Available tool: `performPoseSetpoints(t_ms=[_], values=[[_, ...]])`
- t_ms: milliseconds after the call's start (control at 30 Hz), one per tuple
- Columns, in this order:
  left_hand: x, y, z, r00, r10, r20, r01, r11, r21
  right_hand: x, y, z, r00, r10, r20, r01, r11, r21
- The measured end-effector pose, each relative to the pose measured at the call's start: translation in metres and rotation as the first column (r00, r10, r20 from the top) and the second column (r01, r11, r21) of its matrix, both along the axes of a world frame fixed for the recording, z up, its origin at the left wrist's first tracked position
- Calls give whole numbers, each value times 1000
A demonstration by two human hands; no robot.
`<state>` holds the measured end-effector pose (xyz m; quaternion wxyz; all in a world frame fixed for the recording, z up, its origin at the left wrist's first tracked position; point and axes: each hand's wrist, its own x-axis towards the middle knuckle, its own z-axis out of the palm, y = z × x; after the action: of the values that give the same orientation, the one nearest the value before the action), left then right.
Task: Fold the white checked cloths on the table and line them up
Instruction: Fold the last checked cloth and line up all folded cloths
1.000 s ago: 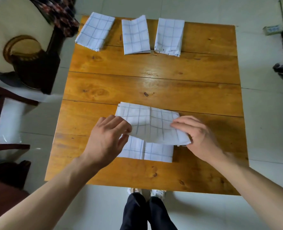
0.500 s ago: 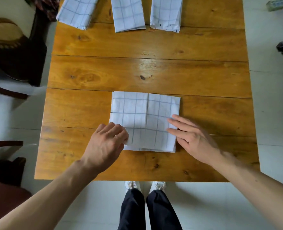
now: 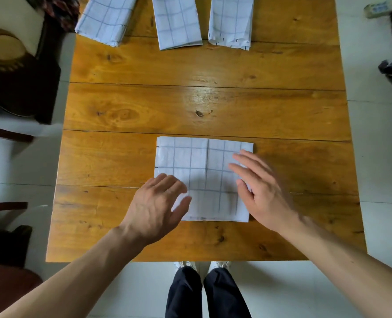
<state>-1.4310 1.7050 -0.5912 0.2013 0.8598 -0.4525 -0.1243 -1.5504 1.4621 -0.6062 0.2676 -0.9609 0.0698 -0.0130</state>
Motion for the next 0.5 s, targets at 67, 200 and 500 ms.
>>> performPoseSetpoints(t_ms=[67,200,500], values=[[9,-16,3,998,43,38,-42,999,-21,20,11,2,998,-58,-31,55,994,-96],[24,-51,-4,987,54,153,-79,984,159,50,26,-8,990,-60,-125,29,970,-242],[15,-63,-30,994,-72,86,20,867,498,42,17,-32,933,142,-331,-258,903,-342]])
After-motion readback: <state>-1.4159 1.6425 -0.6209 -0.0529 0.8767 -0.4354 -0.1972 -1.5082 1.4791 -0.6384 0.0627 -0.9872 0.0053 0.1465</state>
